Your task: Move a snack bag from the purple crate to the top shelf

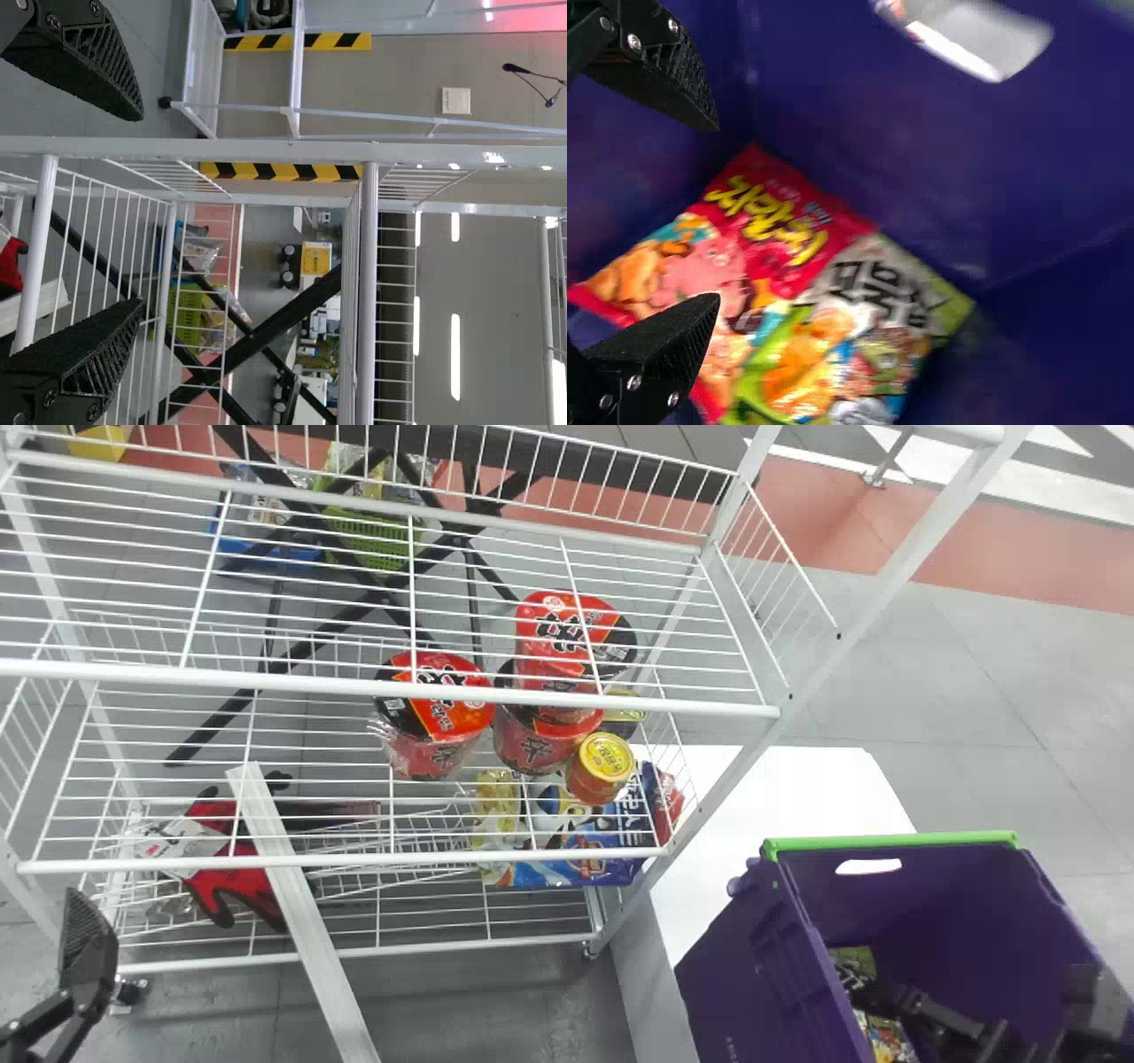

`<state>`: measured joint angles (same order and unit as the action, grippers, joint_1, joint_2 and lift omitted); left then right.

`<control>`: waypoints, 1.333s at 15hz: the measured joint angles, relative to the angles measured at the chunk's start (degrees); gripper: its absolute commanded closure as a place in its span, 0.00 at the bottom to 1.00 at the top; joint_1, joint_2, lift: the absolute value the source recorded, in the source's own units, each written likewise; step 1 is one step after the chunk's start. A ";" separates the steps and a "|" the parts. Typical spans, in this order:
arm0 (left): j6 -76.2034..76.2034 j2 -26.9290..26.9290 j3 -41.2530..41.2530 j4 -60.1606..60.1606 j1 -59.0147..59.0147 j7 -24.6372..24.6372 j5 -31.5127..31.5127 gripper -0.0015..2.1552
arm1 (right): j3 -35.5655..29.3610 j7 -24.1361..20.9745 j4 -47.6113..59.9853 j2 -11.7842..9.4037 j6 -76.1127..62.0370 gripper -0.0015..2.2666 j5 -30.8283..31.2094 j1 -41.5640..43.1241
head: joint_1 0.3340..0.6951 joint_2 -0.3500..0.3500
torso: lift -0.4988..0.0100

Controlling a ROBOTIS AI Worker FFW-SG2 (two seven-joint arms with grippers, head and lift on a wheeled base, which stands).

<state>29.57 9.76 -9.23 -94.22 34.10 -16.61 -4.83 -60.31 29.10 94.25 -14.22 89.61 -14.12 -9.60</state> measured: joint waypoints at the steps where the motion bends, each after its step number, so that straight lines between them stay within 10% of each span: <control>1: -0.01 0.00 0.00 0.01 -0.01 0.00 0.00 0.03 | 0.98 -0.31 -1.97 -0.47 -0.39 0.07 0.35 0.26 | 1.00 0.00 | 0.09; 20: 0.02 0.53 -0.07 0.36 -0.25 0.26 -0.50 0.03 | 18.01 4.07 -30.01 -6.45 -29.81 0.07 3.99 6.42 | 1.00 0.00 | 0.09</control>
<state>29.59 10.28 -9.29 -93.87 33.85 -16.34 -5.33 -42.30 33.17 64.24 -20.67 59.79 -10.13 -3.17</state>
